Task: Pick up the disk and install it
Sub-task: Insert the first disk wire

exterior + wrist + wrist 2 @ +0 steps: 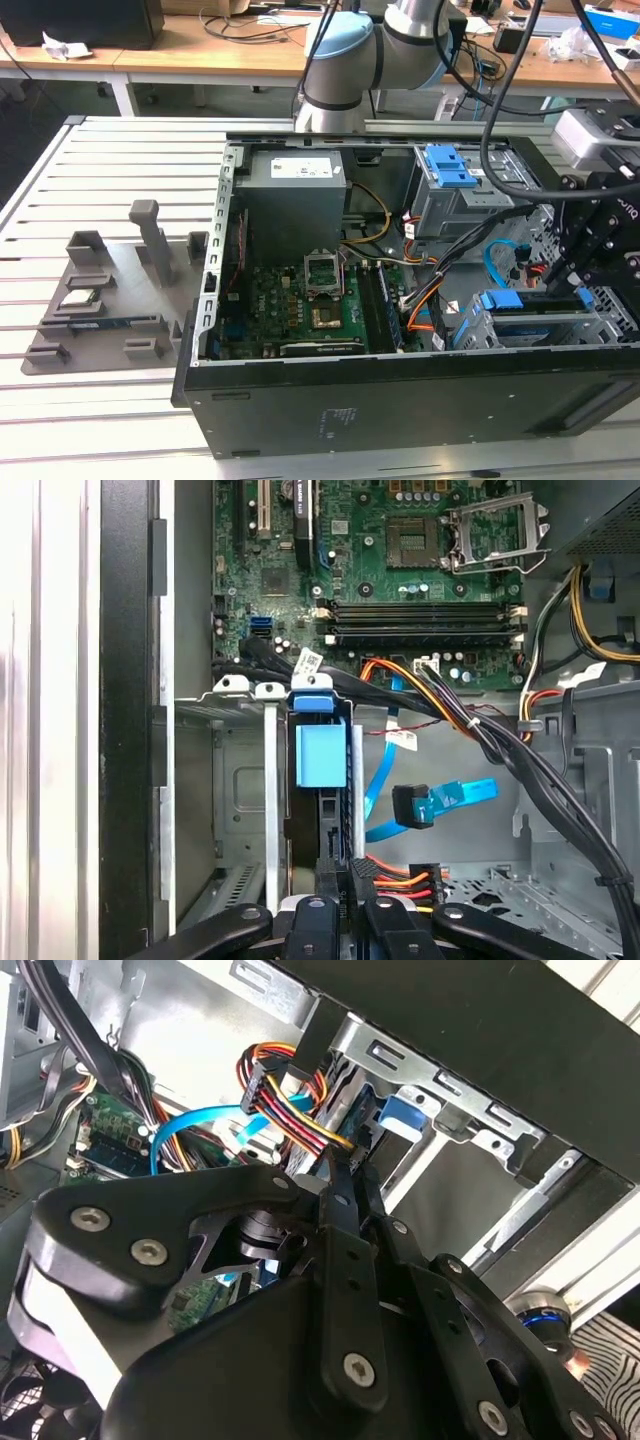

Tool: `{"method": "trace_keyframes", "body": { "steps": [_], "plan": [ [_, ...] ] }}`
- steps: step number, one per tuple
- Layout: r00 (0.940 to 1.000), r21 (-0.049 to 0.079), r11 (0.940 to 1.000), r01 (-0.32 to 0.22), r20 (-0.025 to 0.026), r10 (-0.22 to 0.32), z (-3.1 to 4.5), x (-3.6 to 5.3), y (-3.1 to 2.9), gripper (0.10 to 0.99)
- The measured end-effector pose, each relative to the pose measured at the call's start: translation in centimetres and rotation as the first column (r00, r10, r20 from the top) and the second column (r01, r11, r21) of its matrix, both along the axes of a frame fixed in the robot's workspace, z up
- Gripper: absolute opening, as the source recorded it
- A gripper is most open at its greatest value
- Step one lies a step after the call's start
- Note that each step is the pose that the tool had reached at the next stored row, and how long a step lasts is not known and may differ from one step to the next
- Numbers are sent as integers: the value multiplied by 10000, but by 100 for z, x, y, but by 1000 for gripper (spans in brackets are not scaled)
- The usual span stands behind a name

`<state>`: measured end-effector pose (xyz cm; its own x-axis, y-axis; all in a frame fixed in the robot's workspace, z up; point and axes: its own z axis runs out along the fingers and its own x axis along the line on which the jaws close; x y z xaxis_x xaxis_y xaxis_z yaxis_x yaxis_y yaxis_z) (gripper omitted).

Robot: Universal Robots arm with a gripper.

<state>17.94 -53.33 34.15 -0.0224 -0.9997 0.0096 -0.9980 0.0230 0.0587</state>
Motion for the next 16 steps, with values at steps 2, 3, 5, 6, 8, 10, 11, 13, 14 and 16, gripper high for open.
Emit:
{"method": "trace_keyframes", "body": {
  "steps": [2, 3, 5, 6, 8, 10, 11, 13, 14, 16],
  "plan": [
    [10000, 0, 10000, 66, 0, -66, -15, 9, 0, 165],
    [10000, -3, 10000, 99, 1, -99, -20, 12, -1, 165],
    [9999, -1, 9999, 130, 1, -130, -31, 16, -1, 165],
    [9999, -3, 9999, 134, 1, -134, -32, 16, -1, 165],
    [9999, -3, 9999, 135, 0, -135, -34, 18, -1, 165],
    [9999, -1, 9999, 135, 0, -135, -35, 19, -1, 165],
    [9999, -1, 9999, 135, 1, -135, -35, 19, -1, 165],
    [9999, 7, 9999, 133, 2, -133, -38, 21, 0, 165],
    [9999, 2, 9999, 134, 0, -134, -36, 20, 0, 239],
    [9999, 6, 9999, 134, 0, -134, -9, 20, 0, 239]
  ]
}}
